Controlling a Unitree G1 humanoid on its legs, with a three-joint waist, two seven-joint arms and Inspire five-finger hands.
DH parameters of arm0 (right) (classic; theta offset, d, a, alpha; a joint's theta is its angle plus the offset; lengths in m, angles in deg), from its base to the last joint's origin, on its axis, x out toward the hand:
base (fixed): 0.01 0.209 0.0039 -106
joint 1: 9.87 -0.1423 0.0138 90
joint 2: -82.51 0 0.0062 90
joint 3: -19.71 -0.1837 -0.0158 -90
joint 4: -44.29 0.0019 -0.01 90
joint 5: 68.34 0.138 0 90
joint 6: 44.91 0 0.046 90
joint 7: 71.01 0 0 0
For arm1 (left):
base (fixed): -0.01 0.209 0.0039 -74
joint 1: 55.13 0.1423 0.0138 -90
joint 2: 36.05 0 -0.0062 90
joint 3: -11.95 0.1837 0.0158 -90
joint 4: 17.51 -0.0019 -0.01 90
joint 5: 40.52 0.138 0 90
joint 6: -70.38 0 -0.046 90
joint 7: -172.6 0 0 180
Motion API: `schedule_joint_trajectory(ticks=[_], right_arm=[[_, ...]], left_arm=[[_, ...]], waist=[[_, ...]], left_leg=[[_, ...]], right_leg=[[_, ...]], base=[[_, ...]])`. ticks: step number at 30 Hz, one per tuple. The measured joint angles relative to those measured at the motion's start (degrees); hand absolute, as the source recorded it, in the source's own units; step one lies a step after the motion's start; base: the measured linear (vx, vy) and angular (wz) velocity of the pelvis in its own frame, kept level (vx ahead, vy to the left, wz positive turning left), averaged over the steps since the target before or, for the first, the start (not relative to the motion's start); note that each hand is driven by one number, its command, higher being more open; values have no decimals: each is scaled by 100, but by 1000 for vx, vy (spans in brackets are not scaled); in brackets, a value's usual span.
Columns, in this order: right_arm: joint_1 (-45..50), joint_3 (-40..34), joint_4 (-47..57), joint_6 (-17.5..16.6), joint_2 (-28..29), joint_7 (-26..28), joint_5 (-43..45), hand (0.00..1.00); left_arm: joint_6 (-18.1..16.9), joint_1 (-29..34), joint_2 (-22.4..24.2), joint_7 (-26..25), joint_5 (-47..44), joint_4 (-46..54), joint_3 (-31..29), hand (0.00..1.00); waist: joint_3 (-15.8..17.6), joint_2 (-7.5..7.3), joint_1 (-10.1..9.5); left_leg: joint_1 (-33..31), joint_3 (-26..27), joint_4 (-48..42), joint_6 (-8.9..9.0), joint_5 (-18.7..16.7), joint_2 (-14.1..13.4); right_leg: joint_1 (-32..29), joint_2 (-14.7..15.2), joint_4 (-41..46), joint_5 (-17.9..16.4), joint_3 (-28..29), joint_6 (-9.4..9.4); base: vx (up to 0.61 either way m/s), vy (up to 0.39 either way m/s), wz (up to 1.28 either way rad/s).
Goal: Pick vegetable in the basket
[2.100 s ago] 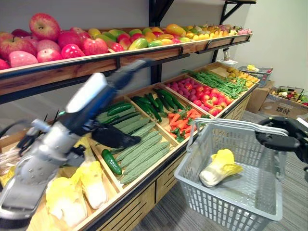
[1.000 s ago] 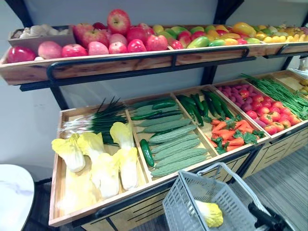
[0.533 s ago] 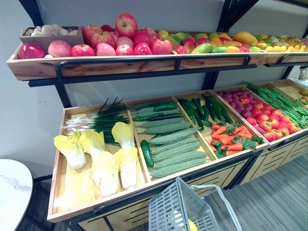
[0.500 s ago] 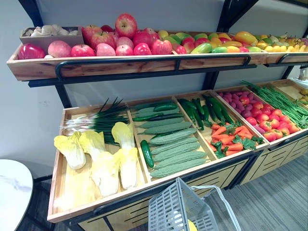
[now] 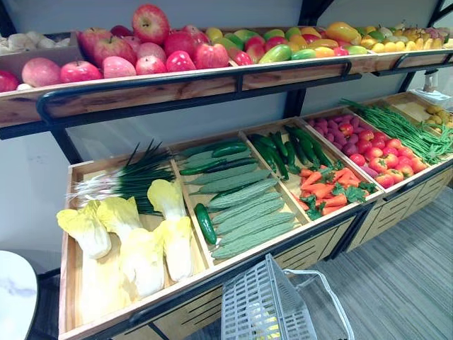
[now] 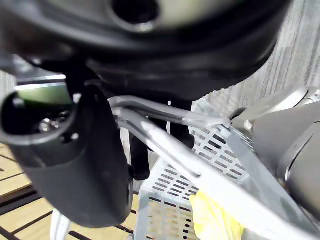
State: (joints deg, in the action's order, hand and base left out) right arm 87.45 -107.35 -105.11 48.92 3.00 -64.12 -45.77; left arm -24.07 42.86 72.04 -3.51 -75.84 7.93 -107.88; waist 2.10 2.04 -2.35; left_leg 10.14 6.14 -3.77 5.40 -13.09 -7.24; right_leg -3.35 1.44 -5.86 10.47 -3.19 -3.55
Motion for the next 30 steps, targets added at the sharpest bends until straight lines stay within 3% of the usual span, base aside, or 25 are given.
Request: schedule_joint_trajectory(ticks=[9,12,14,30], right_arm=[[-151,-17,-9,108,208,22,5,0],[-304,-452,-8,42,321,-21,229,0],[-305,-445,-9,42,326,-37,230,0],[-326,301,-44,-62,322,-100,-124,0]], left_arm=[[5,-136,-190,38,213,-88,354,100],[18,-160,-223,29,219,-87,492,100],[17,-174,-228,27,219,-87,528,100],[9,-203,-247,-89,261,-94,709,100]], waist=[[114,-117,153],[140,-133,208],[160,-130,276],[180,-165,241]], left_leg=[[92,615,-12,45,-111,-17],[151,752,-194,-10,-141,103],[159,752,-222,-12,-143,121],[166,658,-234,-127,-231,132]], right_leg=[[-234,-198,1,50,615,18],[-276,-197,18,72,990,-21],[-271,-186,21,72,1021,-24],[-229,-147,2,92,944,-45]], base=[[12,4,-43],[25,19,-56],[0,17,-12],[-24,16,3]])
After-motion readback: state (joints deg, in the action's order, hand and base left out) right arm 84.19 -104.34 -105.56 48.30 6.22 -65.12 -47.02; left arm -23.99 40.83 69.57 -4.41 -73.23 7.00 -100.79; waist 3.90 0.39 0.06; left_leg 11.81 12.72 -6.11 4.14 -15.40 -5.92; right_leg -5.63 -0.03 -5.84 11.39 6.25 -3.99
